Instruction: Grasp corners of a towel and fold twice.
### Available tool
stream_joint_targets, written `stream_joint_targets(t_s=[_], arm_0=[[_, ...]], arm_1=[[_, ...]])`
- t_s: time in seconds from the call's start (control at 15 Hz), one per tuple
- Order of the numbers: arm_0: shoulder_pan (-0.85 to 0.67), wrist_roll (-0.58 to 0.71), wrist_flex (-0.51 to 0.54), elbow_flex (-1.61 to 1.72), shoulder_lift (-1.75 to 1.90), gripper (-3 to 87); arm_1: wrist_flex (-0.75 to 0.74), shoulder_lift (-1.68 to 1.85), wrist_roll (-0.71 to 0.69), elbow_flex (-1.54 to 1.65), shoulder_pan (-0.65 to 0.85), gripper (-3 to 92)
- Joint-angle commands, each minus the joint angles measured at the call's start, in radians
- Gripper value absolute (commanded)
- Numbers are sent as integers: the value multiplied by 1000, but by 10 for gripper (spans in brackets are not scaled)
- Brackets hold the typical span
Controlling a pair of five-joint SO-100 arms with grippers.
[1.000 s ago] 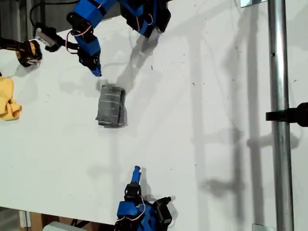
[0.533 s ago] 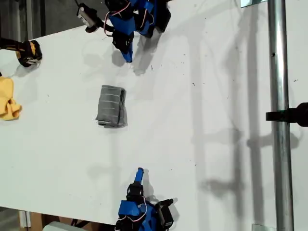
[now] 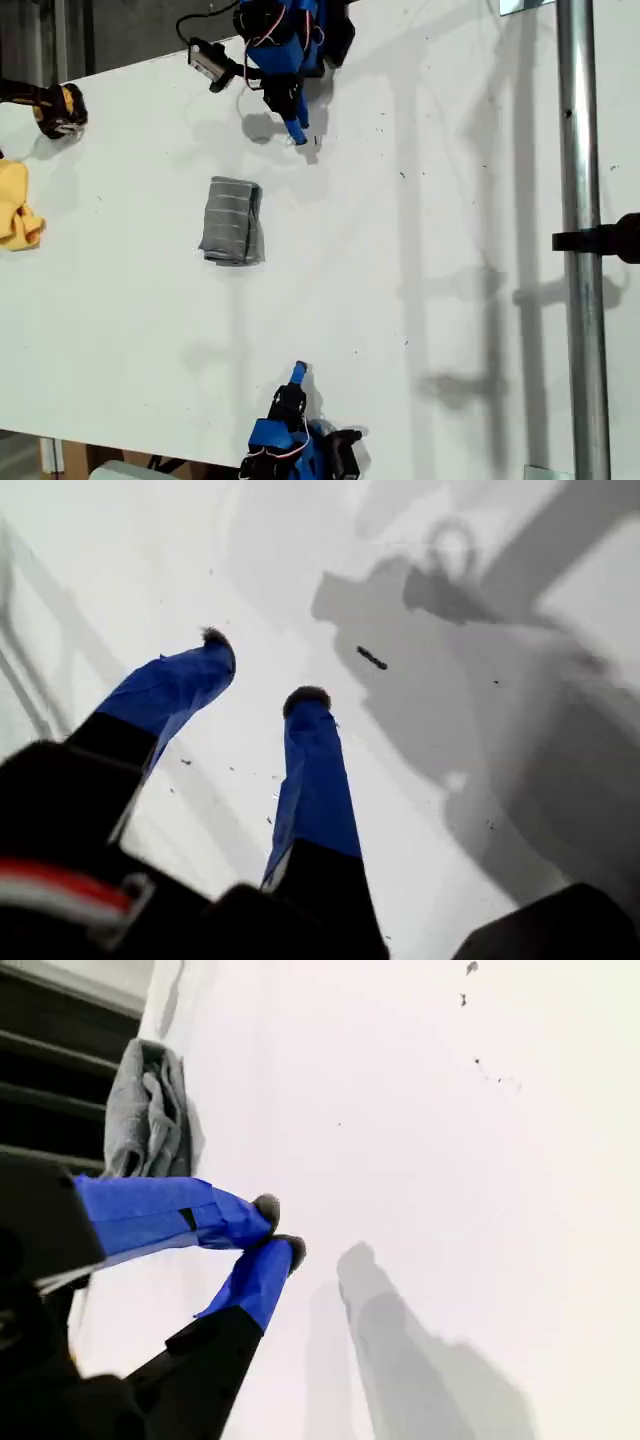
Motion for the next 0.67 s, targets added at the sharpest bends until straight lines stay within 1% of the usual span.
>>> stream_joint_targets(t_s=[0.0, 0.13, 0.6], arm_0=[[2, 15, 5, 6, 5, 34], [0, 15, 5, 6, 5, 34], [0, 15, 5, 6, 5, 34]], arm_1=[[11, -2, -20, -12, -77, 160], [11, -2, -20, -12, -103, 160], [11, -2, -20, -12, -103, 160]])
